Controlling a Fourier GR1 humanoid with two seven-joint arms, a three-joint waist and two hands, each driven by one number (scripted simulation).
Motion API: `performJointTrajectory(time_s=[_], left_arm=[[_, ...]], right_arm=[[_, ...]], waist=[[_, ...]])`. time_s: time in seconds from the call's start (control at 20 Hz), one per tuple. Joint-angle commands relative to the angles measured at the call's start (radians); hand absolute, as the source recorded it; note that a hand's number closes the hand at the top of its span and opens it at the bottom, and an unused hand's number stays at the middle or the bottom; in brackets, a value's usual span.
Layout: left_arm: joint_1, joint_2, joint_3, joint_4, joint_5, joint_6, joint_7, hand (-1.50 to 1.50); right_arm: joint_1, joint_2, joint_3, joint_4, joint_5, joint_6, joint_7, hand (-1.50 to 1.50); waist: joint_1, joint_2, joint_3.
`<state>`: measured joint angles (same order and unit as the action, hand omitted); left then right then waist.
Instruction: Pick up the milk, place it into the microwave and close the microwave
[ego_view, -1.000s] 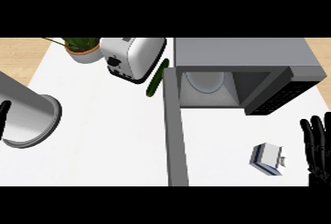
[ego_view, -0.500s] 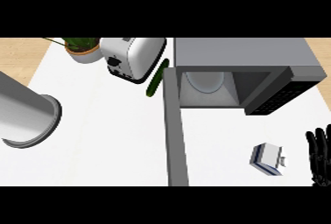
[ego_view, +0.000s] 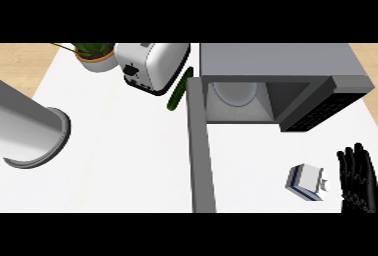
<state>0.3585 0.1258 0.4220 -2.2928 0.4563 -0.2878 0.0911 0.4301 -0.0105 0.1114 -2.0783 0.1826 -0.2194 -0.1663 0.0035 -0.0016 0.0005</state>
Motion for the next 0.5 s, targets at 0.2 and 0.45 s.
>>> performJointTrajectory(time_s=[0.2,0.45], left_arm=[[0.023,0.007,0.076,-0.011,0.071,-0.058,0.019,-1.50],[0.041,0.022,0.118,-0.080,0.140,-0.046,0.101,-1.50]], right_arm=[[-0.061,-0.027,-0.170,0.204,-0.115,-0.006,-0.086,-1.50],[0.018,-0.007,-0.199,0.339,-0.150,0.009,-0.267,-1.50]], waist=[[0.001,0.001,0.000],[0.000,-0.001,0.000]])
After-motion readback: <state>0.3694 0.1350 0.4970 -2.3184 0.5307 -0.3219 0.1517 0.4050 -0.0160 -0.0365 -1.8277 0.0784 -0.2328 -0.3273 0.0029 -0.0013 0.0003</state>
